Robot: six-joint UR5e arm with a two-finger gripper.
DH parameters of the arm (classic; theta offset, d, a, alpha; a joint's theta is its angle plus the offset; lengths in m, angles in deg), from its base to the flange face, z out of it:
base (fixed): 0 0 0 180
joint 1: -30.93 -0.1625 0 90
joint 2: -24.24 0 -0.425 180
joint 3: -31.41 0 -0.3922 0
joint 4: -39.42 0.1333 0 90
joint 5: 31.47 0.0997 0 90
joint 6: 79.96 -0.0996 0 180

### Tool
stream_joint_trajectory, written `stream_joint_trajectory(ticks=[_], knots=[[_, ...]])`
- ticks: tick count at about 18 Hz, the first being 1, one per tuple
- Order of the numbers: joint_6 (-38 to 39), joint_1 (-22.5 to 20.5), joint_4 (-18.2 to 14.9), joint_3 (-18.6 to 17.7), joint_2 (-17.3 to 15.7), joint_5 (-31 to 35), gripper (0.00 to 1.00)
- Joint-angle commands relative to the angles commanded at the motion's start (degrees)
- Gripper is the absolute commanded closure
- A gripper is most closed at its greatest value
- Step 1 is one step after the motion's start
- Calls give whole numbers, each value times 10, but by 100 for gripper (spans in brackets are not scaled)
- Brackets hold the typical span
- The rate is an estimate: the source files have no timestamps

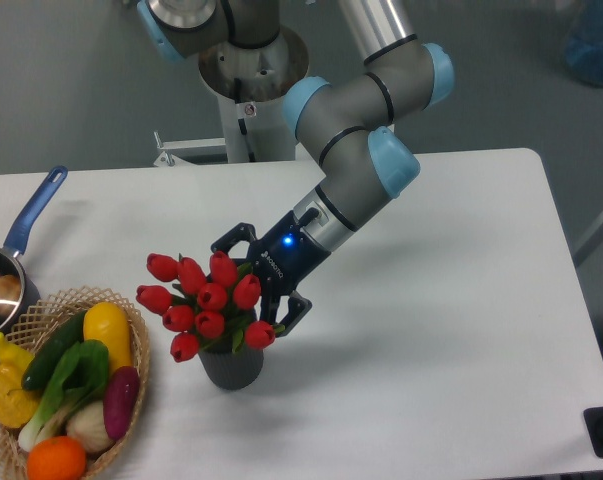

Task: Pick up the flowers from the vase
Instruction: 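Lower the open gripper around the tulip stems above the vase rim, then close the gripper on the bunch of tulip stems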

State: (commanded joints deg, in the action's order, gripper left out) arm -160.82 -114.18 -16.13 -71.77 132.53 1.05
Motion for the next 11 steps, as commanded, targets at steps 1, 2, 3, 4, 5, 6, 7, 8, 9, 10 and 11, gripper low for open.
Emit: stream_joint_trajectory(ticks=[1,2,3,4,5,6,7,8,9,10,11], knots=[[1,1,0,1,0,0,7],[3,0,0,2,0,0,14],[7,0,0,2,-1,0,20],[8,0,0,2,0,0,22],[9,0,0,2,-1,-1,23],[9,1,0,3,-1,-2,25],[9,1,0,3,-1,-4,28],[9,1,0,2,0,-4,33],[9,2,-1,2,0,-4,34],[9,2,-1,2,0,-4,37],[9,1,-1,1,1,-4,37]])
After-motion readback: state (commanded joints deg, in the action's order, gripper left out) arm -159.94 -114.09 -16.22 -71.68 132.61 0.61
